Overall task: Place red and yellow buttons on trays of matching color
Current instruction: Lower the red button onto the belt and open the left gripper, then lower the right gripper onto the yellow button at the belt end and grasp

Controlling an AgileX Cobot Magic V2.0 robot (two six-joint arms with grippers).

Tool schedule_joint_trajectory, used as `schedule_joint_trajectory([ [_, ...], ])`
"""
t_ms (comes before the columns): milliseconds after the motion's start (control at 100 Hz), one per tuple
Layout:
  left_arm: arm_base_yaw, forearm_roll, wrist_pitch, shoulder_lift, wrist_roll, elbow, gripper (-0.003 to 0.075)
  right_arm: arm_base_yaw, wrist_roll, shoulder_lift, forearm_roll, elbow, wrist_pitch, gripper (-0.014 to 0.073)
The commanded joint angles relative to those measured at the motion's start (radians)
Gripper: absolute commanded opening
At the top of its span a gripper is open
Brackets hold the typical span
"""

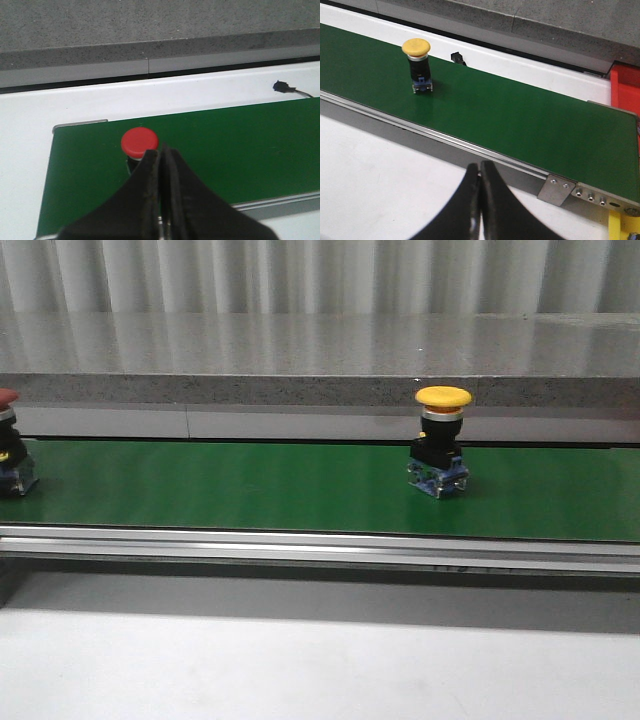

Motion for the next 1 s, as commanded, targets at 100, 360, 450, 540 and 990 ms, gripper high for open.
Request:
schedule_joint_trajectory([
  [100, -0.009, -0.027, -0.019, -0.129, 0.001, 0.034, -0.0020, 0.001, 0.008, 0.023, 0.001, -0.023, -0.058, -0.0065],
  [360, -0.009, -0.029, -0.010, -0.182, 0.001, 0.067, -0.0020, 0.005, 0.064, 0.238, 0.001, -0.100, -0.032, -0.0063],
  [450, -0.009, -0.029, -0.010, -0.182, 0.001, 0.067, -0.0020, 0.005, 0.063, 0.364, 0.001, -0.161, -0.010, -0.0024],
  [540, -0.009, -0.029, -0.010, -0.182, 0.001, 0.067, -0.0020, 0.016, 0.063, 0.478, 0.013, -0.232, 0.014, 0.0126],
  [990, -0.009, -0.029, -0.010, -0.182, 0.001, 0.067, -0.0020, 0.022, 0.063, 0.958, 0.025, -0.502, 0.057, 0.0647],
])
